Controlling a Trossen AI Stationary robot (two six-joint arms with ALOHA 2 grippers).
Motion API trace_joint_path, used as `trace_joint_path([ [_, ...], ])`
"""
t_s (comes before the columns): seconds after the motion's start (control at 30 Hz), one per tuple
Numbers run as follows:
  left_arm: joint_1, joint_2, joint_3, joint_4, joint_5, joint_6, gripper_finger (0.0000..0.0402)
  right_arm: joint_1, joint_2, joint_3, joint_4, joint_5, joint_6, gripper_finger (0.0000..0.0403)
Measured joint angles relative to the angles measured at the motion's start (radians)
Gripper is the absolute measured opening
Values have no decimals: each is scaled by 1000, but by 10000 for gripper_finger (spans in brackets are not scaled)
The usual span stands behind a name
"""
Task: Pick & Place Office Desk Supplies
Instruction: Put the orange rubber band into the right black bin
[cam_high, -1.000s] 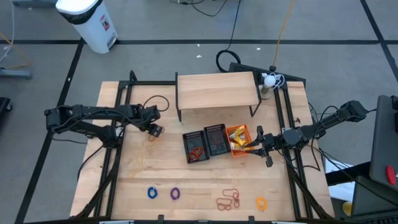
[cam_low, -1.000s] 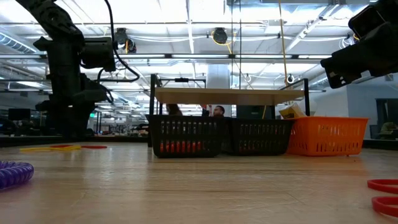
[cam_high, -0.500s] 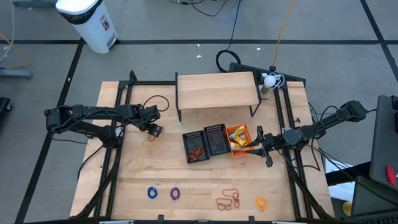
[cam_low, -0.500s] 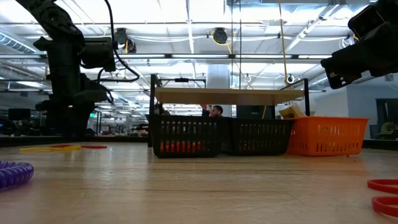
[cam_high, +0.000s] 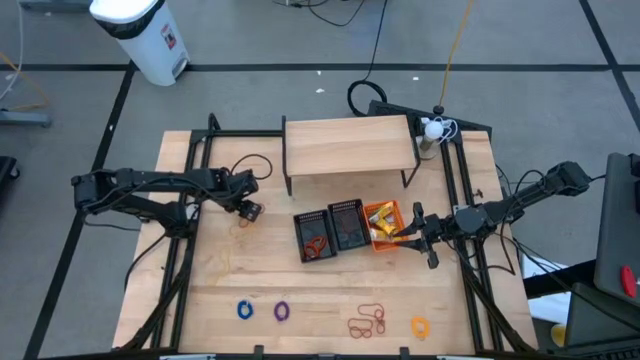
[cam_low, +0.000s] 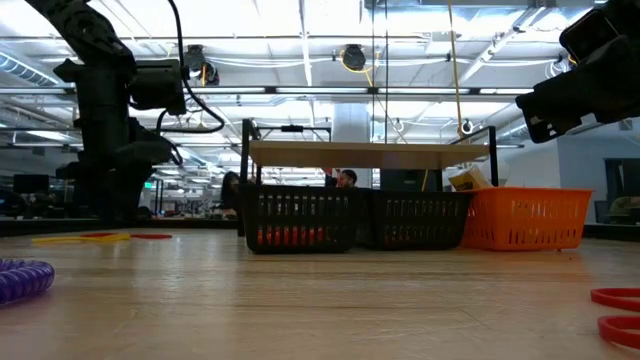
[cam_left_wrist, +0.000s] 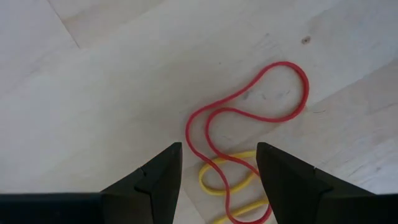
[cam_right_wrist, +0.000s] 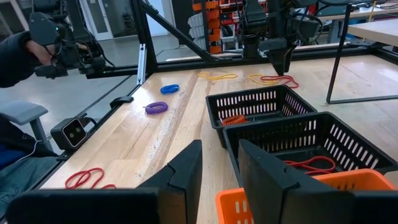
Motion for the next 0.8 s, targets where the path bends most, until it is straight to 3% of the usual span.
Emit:
trace_joint_path([
  [0.67, -43, 0, 0, 0, 53, -102, 207, 0, 0, 0, 0, 0, 0, 93],
  [0.8, -48, 0, 0, 0, -1, -106, 207, 0, 0, 0, 0, 0, 0, 93],
])
